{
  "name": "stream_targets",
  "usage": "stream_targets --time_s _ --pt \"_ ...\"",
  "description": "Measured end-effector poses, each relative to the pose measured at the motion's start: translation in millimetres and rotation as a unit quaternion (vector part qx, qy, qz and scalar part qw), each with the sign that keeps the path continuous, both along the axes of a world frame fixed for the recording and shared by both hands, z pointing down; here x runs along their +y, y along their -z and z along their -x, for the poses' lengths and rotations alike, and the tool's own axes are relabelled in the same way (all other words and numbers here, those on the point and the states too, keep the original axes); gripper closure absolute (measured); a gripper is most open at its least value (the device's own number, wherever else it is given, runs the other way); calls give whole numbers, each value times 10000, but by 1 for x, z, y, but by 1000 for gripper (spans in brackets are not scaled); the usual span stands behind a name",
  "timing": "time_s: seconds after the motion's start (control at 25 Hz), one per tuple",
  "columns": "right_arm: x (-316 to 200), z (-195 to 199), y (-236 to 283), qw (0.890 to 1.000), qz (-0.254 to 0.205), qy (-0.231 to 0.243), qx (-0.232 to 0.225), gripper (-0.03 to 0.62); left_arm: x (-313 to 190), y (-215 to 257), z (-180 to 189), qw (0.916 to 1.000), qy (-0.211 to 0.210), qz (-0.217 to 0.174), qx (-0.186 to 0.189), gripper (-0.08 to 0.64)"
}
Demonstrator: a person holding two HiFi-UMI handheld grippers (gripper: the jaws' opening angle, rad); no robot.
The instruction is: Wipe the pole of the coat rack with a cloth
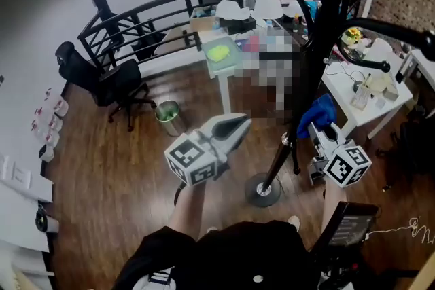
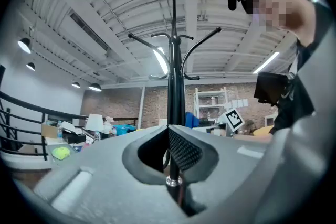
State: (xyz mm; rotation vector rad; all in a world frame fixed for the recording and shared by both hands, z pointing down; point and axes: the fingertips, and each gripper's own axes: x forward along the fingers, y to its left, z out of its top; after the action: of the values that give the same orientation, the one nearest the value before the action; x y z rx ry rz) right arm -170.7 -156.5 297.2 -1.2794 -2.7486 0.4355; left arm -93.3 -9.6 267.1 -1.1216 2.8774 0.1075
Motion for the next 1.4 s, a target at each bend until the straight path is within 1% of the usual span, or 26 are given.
stream_targets --time_s 0.08,0.12,0.2,0.32,0.4,0.52,0.64,0.72,0.84,0.96,1.04,1.12,1.2,1.28,1.32,1.4 --pt "-12 4 -17 9972 -207 -723 -19 522 1 -12 10 9983 -573 -9 124 558" --pt "-12 1 -10 9948 -312 -963 -132 522 -1 -13 15 9966 -815 -8 147 558" --pt "7 -6 19 9913 -522 -1117 -464 522 -2 -7 21 9934 -1142 -20 60 558" --pt "40 -17 61 9839 -874 -1231 -961 522 -12 16 25 9868 -1598 -74 -238 558" --pt "52 -24 84 9819 -824 -1272 -1138 522 -27 31 28 9807 -1905 -58 -439 558" --pt "63 -27 118 9814 -566 -1262 -1330 522 -42 50 37 9733 -2211 -106 -604 558" --pt "66 -19 140 9751 -339 -1561 -1537 522 -46 56 48 9673 -2444 51 -669 558" --pt "70 -13 146 9720 -232 -1725 -1578 520 -43 60 57 9646 -2544 60 -694 558" --pt "75 -6 149 9663 -341 -1985 -1606 521 -40 67 71 9579 -2765 -30 -779 558" --pt "74 3 149 9529 -568 -2493 -1632 522 -37 69 86 9481 -3059 -93 -865 558" --pt "75 12 143 9420 -714 -2883 -1561 522 -34 65 95 9384 -3336 -121 -893 558" --pt "78 23 129 9324 -781 -3248 -1377 523 -31 57 103 9246 -3699 -92 -908 557" --pt "76 32 113 9183 -743 -3688 -1233 523 -28 49 109 9062 -4139 -82 -865 558" --pt "74 40 99 9002 -642 -4169 -1083 524 -23 42 118 8858 -4576 -48 -772 558" --pt "74 43 91 8910 -610 -4389 -986 525 -18 38 124 8768 -4756 -21 -710 558" --pt "72 48 70 8729 -585 -4789 -727 525 -9 32 136 8615 -5041 24 -604 557"
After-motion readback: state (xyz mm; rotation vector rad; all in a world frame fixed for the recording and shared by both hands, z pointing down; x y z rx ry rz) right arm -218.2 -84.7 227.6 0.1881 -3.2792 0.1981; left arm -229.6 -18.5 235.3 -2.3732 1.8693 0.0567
